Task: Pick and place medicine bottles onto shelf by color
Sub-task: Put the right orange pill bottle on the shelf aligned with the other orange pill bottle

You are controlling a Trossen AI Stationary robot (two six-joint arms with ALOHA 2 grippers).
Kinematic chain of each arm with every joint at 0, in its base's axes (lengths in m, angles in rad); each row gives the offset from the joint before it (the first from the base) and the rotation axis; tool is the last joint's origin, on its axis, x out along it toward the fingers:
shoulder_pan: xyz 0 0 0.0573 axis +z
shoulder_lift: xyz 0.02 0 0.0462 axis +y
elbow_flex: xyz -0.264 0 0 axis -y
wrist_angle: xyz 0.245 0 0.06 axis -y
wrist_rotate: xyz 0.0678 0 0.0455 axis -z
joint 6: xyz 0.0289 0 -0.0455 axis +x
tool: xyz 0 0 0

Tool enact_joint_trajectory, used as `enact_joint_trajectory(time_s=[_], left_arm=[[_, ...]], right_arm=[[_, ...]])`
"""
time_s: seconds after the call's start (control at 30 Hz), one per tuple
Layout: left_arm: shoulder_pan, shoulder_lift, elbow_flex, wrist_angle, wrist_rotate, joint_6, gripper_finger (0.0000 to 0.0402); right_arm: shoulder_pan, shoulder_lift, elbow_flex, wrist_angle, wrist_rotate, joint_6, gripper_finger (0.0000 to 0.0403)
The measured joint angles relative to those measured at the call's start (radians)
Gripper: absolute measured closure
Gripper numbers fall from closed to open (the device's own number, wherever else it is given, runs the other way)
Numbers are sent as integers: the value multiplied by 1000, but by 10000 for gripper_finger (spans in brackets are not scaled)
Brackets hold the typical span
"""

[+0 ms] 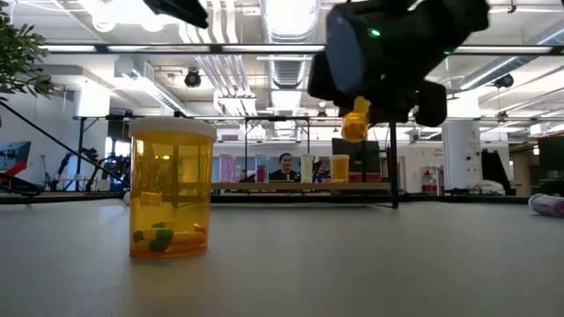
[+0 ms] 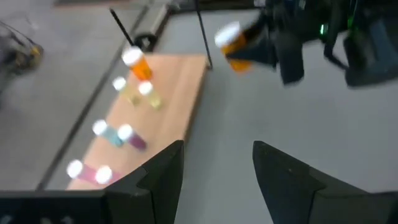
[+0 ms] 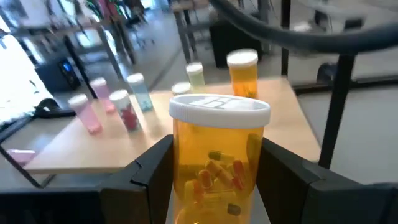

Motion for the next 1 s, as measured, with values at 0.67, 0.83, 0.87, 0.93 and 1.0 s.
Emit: enact_joint_trajectory(time_s=[0.67,0.83,0.87,0.93,1.0], left_arm=[[39,-67,116,-1,-110,239,226],[41,-144,114,-51,-155,240,226],[41,-160,114,-55,-156,240,226],[40,-188,113,-55,-156,240,226],[40,-209,114,-53,-157,241,226]], right_arm=[[-163,-46,184,397,-723,-804,220],[-213,-147,109,401,-654,-871,220],[-219,-171,88,412,-633,-872,220],[-226,-222,29,482,-599,-874,220],[-227,-260,-45,623,-554,-905,220]])
